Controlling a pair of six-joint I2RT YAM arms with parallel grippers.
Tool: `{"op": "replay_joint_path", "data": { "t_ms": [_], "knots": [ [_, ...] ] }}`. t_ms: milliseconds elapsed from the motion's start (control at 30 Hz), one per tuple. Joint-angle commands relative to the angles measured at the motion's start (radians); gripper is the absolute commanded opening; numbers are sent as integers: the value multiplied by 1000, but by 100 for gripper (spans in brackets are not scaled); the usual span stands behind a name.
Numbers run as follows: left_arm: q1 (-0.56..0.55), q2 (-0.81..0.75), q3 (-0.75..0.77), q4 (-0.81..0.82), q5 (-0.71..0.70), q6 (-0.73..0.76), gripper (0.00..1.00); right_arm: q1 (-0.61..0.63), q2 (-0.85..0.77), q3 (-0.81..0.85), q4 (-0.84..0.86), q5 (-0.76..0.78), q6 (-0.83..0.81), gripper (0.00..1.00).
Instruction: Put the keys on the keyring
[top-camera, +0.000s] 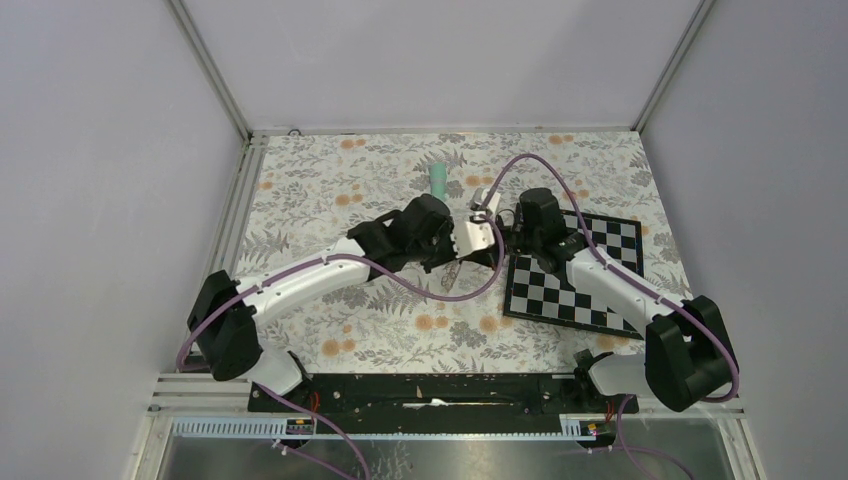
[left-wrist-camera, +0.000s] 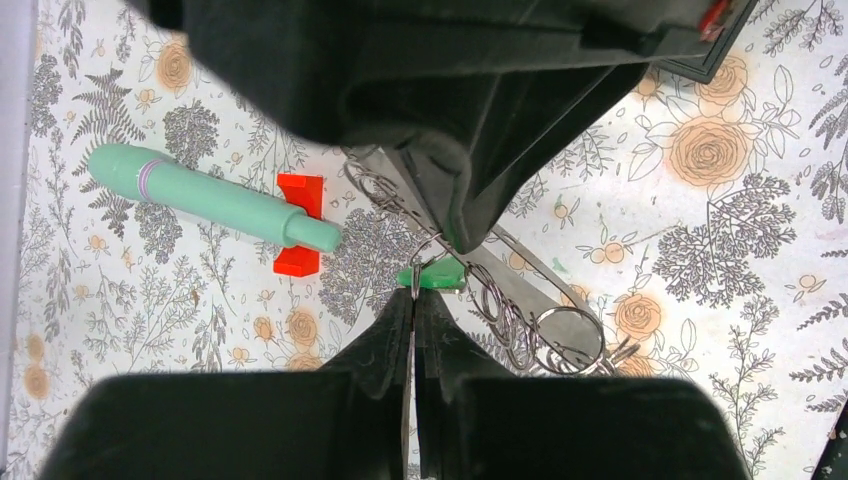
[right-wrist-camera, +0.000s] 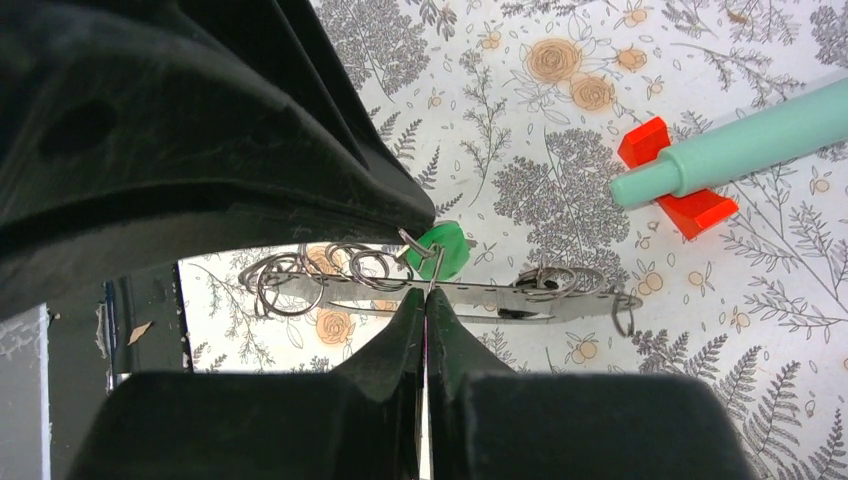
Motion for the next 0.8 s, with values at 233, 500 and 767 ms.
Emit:
{"op": "replay_joint_path", "data": {
  "t_ms": [233, 500, 767],
  "knots": [
    [69, -59, -27, 55, -8, -17, 0, -18, -50, -1, 49, -138, 16, 0],
    [94, -48, -5, -13, 97, 4, 0, -31, -69, -1, 48, -195, -24, 0],
    [129, -20, 34, -103, 210, 29, 0, -41, -91, 26, -16, -252, -100, 0]
  ]
}}
